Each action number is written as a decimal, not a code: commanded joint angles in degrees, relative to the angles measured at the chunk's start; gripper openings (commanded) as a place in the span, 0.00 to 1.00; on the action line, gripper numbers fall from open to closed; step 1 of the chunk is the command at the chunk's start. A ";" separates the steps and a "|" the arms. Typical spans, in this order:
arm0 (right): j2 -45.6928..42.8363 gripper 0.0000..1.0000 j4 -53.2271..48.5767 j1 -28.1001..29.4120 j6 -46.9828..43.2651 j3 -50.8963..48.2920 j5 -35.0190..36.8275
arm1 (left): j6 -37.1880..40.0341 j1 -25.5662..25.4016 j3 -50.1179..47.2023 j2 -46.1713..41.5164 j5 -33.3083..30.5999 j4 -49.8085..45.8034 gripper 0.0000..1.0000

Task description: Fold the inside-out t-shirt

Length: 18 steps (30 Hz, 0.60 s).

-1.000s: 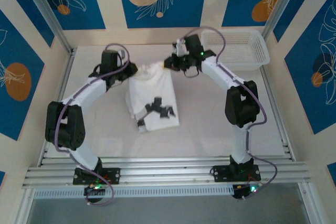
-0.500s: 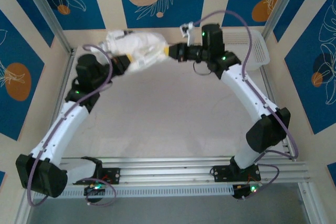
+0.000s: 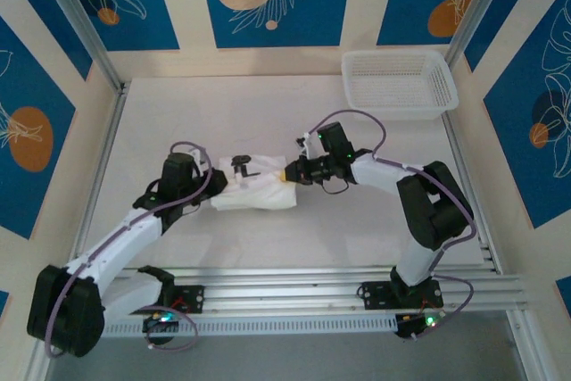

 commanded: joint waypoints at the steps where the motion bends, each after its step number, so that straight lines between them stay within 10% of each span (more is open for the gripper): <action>1: 1.44 0.06 -2.25 -0.96 -0.27 7.93 4.45 | 4.47 0.02 4.11 2.35 -10.97 -3.06 0.00; 18: 24.97 0.16 -10.61 -0.81 -5.13 28.93 5.26 | 4.40 1.74 13.68 35.42 -22.95 10.20 0.00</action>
